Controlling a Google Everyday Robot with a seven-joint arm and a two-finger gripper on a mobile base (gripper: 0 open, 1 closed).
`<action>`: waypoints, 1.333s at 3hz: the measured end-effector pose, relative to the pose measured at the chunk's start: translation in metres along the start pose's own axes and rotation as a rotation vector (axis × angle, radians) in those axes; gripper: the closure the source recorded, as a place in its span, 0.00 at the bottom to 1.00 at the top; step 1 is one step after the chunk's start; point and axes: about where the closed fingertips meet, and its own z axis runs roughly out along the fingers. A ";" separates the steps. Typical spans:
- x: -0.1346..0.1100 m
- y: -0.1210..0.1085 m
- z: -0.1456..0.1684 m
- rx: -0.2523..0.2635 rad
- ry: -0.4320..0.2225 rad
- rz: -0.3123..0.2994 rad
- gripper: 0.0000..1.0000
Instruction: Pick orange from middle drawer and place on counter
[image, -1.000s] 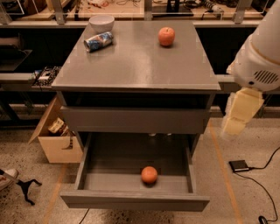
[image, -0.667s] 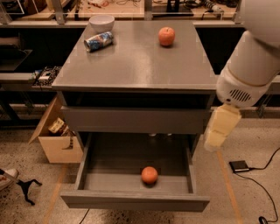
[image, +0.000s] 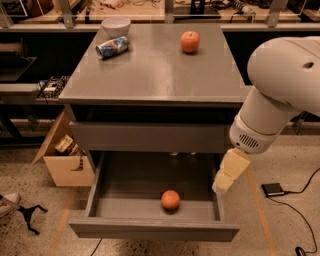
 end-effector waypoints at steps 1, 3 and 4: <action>0.000 0.000 0.000 0.000 0.000 0.000 0.00; -0.013 -0.015 0.050 -0.022 -0.051 0.117 0.00; -0.023 -0.020 0.090 -0.001 -0.087 0.226 0.00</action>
Offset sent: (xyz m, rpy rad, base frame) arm 0.0217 0.0009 -0.0404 0.1020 -0.0091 -0.1094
